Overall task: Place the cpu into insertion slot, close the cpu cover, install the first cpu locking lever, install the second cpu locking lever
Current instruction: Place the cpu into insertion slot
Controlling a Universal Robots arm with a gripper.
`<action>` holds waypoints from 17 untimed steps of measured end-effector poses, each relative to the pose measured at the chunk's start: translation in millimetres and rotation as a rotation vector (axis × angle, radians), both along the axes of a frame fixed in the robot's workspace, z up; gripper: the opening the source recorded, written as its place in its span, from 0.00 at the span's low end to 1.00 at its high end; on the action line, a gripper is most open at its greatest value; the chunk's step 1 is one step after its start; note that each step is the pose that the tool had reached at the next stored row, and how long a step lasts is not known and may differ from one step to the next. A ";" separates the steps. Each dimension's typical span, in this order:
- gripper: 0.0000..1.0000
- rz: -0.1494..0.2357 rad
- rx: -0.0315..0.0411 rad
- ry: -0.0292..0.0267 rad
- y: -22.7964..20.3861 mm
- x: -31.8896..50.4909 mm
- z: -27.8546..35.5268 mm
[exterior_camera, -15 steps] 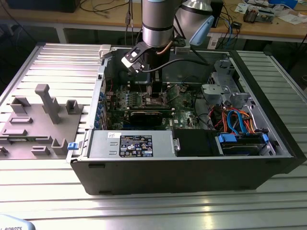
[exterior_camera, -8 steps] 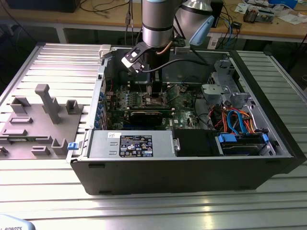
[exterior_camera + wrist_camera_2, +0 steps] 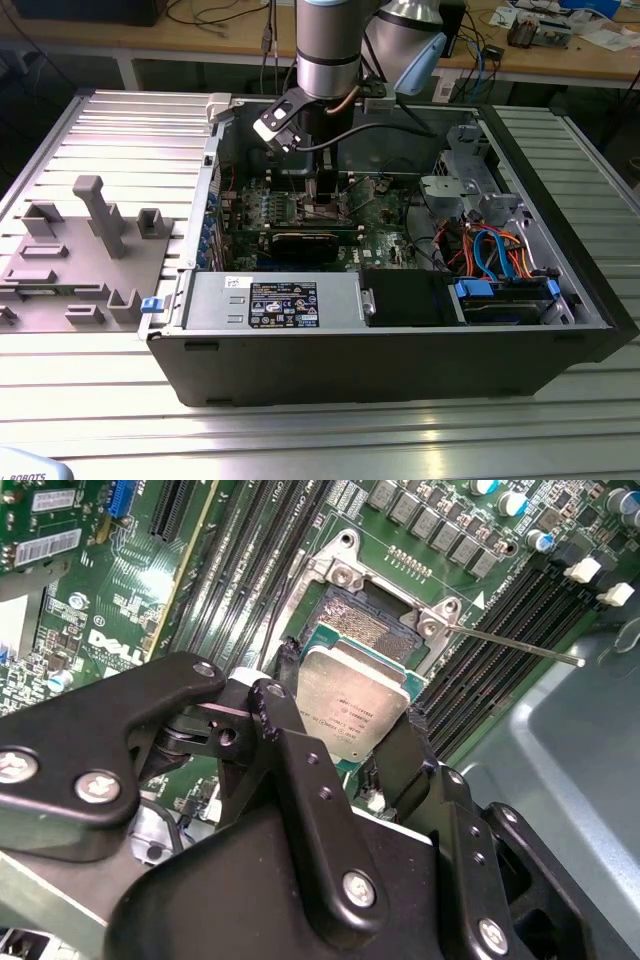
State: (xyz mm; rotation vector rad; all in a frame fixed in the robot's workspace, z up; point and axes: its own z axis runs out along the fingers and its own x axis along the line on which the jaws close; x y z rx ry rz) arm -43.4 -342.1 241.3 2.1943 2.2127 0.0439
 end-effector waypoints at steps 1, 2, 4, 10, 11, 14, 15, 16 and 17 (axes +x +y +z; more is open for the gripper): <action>0.55 0.000 -0.0001 0.0000 0.2 0.0 -0.1; 0.55 0.000 0.0000 0.0000 0.3 0.0 -0.2; 0.55 0.000 0.0000 0.0000 0.8 0.0 -0.5; 0.55 0.000 -0.0001 0.0001 3.1 0.0 -1.3; 0.55 0.000 -0.0001 0.0001 3.8 0.0 -1.4; 0.55 0.000 0.0000 0.0000 7.1 0.0 -2.5; 0.55 0.000 0.0000 0.0000 8.0 0.0 -3.3; 0.55 0.000 -0.0001 0.0000 8.4 0.0 -4.0; 0.55 0.000 -0.0006 0.0001 8.7 0.1 -4.9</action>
